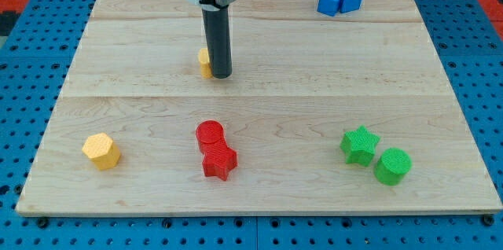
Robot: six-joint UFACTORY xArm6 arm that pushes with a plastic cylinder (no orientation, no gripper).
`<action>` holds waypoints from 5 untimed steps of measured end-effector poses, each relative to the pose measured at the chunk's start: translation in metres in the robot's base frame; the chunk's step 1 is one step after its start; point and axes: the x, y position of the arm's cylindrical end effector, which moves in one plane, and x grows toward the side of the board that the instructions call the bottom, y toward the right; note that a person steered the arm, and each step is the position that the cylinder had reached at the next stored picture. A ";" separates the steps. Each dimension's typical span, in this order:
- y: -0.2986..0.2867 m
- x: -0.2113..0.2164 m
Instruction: Move your arm at the yellow hexagon
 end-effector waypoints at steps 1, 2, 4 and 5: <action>-0.069 0.014; -0.146 -0.002; -0.256 -0.008; -0.254 0.060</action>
